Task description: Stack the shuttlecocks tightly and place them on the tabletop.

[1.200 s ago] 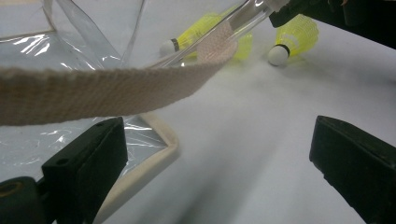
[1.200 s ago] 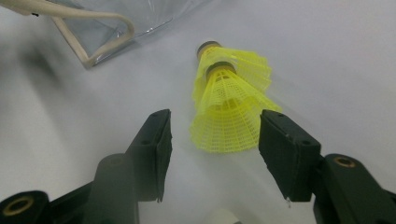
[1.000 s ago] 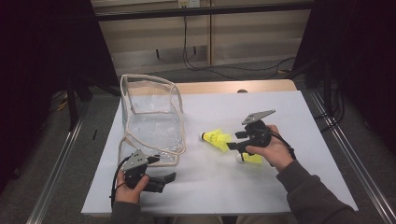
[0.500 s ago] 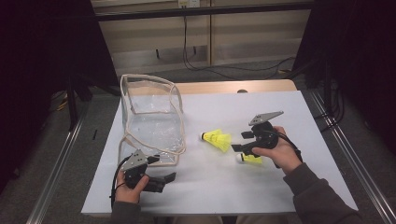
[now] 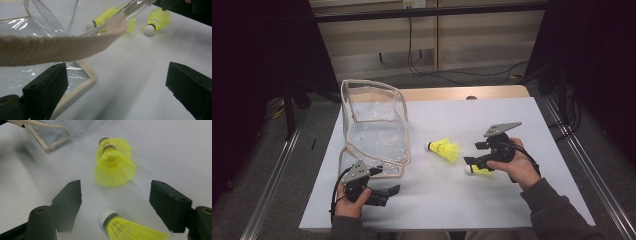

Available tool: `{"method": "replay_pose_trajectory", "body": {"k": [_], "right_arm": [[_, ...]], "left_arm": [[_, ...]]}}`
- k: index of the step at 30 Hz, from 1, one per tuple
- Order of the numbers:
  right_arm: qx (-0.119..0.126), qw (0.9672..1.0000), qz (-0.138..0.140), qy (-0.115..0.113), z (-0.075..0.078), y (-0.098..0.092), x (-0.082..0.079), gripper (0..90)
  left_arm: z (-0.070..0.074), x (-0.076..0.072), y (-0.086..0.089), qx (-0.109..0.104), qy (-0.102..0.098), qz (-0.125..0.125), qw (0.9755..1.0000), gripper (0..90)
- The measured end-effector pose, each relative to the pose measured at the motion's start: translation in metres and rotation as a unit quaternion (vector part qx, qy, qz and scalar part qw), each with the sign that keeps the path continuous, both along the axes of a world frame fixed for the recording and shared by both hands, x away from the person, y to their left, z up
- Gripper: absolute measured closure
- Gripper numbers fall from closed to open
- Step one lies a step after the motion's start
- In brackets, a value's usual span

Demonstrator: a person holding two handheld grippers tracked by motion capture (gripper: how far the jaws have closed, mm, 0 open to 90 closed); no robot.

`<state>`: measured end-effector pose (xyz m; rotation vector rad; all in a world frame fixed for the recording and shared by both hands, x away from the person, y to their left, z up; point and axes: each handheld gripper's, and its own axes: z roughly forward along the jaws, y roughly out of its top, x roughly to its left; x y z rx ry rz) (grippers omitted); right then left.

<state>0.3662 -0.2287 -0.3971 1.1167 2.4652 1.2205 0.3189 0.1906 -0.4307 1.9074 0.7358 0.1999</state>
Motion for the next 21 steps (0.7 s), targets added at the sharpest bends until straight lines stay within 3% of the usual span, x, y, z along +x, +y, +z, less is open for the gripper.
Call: {"method": "replay_pose_trajectory", "body": {"k": [21], "right_arm": [[0.011,0.9998,-0.018,-0.003,-0.004,-0.021,-0.009,18.9]], "left_arm": [[0.000,0.000,0.000,0.002,0.000,0.000,1.0000,4.3]]}}
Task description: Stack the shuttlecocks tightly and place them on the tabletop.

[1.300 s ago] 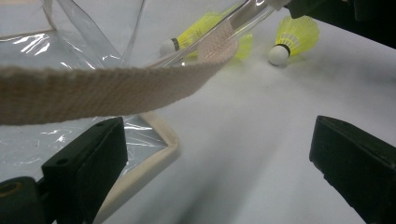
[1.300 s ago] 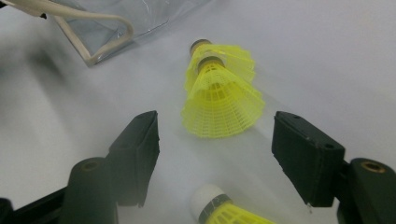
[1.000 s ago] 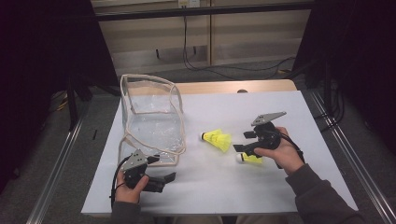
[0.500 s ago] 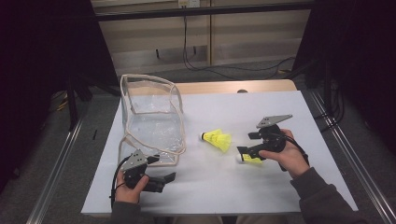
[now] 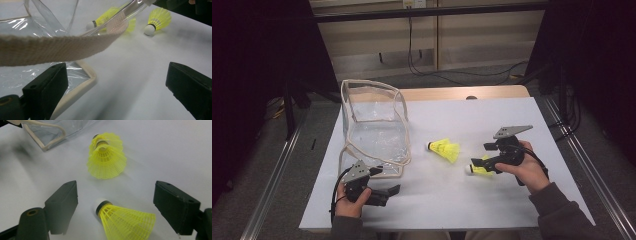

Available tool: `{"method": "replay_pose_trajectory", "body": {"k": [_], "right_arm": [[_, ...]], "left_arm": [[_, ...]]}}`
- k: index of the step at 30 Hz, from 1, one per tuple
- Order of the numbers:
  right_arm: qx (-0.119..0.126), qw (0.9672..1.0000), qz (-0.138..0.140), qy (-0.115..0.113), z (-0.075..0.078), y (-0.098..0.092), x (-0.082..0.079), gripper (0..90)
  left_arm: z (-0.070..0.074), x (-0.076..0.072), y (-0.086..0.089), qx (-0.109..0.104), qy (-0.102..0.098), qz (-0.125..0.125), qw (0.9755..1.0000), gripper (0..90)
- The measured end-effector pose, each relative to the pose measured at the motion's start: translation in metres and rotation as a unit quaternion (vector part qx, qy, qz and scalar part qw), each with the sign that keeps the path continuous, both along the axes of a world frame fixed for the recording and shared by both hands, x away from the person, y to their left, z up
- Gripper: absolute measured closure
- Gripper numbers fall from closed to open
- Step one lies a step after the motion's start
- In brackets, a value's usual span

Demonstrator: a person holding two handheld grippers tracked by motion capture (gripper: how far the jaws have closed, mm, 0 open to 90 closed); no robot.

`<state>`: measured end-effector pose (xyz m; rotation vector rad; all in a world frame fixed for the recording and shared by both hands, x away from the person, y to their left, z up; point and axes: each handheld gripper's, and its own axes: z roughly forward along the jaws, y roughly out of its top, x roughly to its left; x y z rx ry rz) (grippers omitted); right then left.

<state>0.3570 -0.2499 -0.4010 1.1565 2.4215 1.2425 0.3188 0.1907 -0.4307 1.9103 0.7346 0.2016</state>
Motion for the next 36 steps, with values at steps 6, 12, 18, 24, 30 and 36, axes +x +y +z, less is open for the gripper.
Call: {"method": "replay_pose_trajectory", "body": {"k": [6,12,18,24,30,36], "right_arm": [[0.004,1.0000,-0.007,-0.002,-0.001,-0.006,-0.003,17.9],[0.006,0.9999,-0.012,-0.002,-0.004,-0.011,-0.005,17.5],[0.009,0.9998,-0.015,-0.004,-0.008,-0.014,-0.008,17.5],[0.009,0.9998,-0.017,-0.003,-0.010,-0.016,-0.010,17.1],[0.011,0.9998,-0.017,-0.006,-0.012,-0.018,-0.013,16.7],[0.013,0.9997,-0.021,-0.007,-0.015,-0.020,-0.016,16.1]], "left_arm": [[0.000,0.000,0.000,0.000,0.000,0.000,1.0000,4.3],[0.000,0.000,0.000,0.000,0.000,0.000,1.0000,4.3],[0.000,0.000,0.000,0.000,0.000,0.000,1.0000,4.3],[0.000,0.000,0.000,0.000,0.000,0.001,1.0000,4.3],[0.000,0.000,0.000,0.000,0.000,0.002,1.0000,4.3],[0.000,0.000,0.000,0.001,0.000,0.001,1.0000,4.3]]}}
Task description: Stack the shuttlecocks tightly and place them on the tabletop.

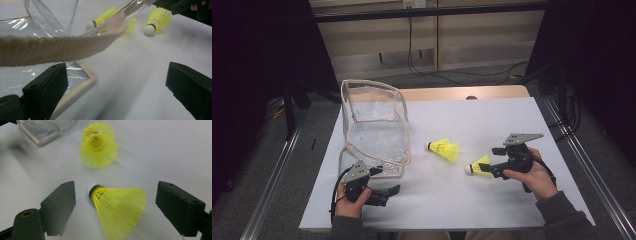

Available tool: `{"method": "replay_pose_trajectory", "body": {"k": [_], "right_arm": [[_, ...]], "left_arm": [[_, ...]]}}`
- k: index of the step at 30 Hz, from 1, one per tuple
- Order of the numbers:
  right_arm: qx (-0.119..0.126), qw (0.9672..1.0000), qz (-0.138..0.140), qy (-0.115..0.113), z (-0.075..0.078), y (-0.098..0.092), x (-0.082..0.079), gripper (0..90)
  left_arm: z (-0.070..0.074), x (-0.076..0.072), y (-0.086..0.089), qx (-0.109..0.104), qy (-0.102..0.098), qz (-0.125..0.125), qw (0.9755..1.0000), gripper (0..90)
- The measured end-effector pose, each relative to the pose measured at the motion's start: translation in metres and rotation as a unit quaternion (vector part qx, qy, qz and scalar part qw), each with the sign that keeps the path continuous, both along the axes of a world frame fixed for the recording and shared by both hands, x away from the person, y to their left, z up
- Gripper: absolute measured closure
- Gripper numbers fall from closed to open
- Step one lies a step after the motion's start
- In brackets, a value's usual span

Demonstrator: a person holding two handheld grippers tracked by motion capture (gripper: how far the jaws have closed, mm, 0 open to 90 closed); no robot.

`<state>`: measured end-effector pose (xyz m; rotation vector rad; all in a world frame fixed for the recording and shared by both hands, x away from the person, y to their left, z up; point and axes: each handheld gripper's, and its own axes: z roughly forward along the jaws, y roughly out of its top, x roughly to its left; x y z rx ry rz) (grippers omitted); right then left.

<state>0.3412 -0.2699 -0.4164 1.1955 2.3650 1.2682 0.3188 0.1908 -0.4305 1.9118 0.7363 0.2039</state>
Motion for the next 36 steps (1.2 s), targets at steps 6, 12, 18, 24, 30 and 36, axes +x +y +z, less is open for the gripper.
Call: {"method": "replay_pose_trajectory", "body": {"k": [6,12,18,24,30,36], "right_arm": [[0.000,1.0000,0.000,-0.002,-0.003,-0.001,-0.003,15.7],[-0.003,1.0000,0.003,-0.002,-0.006,-0.001,-0.005,15.6],[-0.004,1.0000,0.003,-0.006,-0.008,-0.001,-0.006,14.9],[-0.004,0.9999,0.004,-0.009,-0.010,-0.003,-0.009,14.5],[-0.006,0.9999,0.002,-0.008,-0.013,-0.006,-0.011,14.5],[-0.002,1.0000,0.002,-0.006,-0.016,-0.008,-0.012,15.0]], "left_arm": [[0.000,0.000,0.000,-0.001,0.000,0.000,1.0000,4.3],[0.000,0.000,0.000,-0.001,0.000,0.000,1.0000,4.3],[0.000,0.000,0.000,-0.001,0.000,-0.001,1.0000,4.3],[0.000,0.000,-0.001,0.001,0.001,-0.001,1.0000,4.3],[0.000,0.000,0.000,0.001,0.001,-0.001,1.0000,4.3],[0.000,0.000,-0.001,0.001,0.002,-0.001,1.0000,4.3]]}}
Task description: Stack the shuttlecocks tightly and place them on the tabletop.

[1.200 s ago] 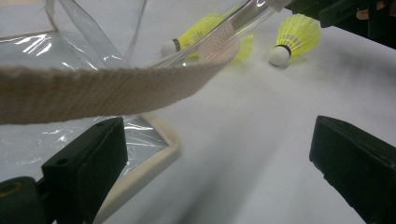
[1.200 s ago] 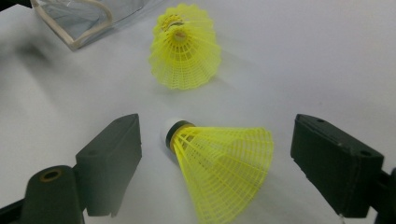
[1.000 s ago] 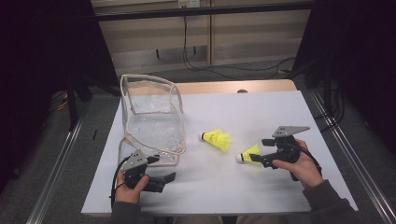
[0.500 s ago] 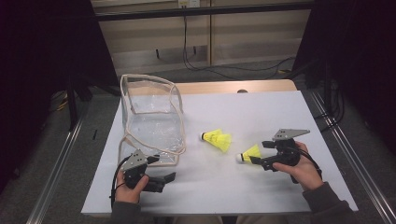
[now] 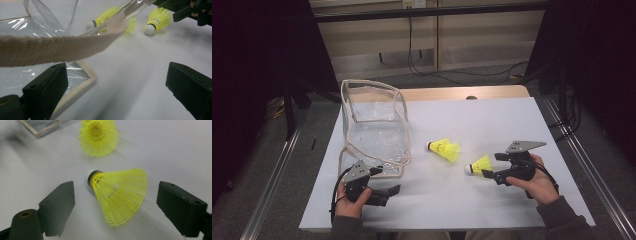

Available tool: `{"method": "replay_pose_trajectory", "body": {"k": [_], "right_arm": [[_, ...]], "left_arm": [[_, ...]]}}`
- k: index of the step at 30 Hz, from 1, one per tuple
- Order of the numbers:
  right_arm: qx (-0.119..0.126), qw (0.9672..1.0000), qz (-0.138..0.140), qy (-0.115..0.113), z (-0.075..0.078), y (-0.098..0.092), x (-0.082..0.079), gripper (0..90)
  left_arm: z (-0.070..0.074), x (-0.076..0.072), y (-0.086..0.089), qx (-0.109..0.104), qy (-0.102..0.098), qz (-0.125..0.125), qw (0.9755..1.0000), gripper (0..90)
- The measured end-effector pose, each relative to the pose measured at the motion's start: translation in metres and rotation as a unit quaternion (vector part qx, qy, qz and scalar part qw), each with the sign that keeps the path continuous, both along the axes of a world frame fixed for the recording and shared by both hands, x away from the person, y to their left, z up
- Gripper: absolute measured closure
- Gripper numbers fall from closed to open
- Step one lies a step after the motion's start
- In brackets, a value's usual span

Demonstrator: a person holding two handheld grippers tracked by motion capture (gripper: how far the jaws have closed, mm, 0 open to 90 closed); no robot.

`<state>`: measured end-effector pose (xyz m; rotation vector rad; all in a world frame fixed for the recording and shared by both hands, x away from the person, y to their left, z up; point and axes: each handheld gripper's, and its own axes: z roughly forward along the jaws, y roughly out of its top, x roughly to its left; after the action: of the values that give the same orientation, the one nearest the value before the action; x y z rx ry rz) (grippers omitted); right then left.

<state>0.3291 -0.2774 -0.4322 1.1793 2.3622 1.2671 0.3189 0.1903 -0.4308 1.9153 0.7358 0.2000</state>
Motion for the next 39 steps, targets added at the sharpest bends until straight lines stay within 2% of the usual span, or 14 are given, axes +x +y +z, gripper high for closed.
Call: {"method": "replay_pose_trajectory", "body": {"k": [4,17,39], "right_arm": [[0.001,1.0000,-0.001,0.003,-0.0029,-0.0001,-0.0005,16.1],[-0.001,0.9999,0.016,-0.001,-0.0045,0.0025,-0.0037,31.5],[-0.004,0.9996,0.029,0.000,-0.0078,0.0065,-0.0048,48.0]], "left_arm": [[0.0000,0.0000,-0.0003,0.000,-0.001,-0.001,1.0000,4.3],[0.0002,-0.0001,-0.0004,-0.001,-0.001,-0.001,1.0000,4.3],[0.0004,0.0002,-0.0001,-0.001,-0.002,0.000,1.0000,4.3]]}}
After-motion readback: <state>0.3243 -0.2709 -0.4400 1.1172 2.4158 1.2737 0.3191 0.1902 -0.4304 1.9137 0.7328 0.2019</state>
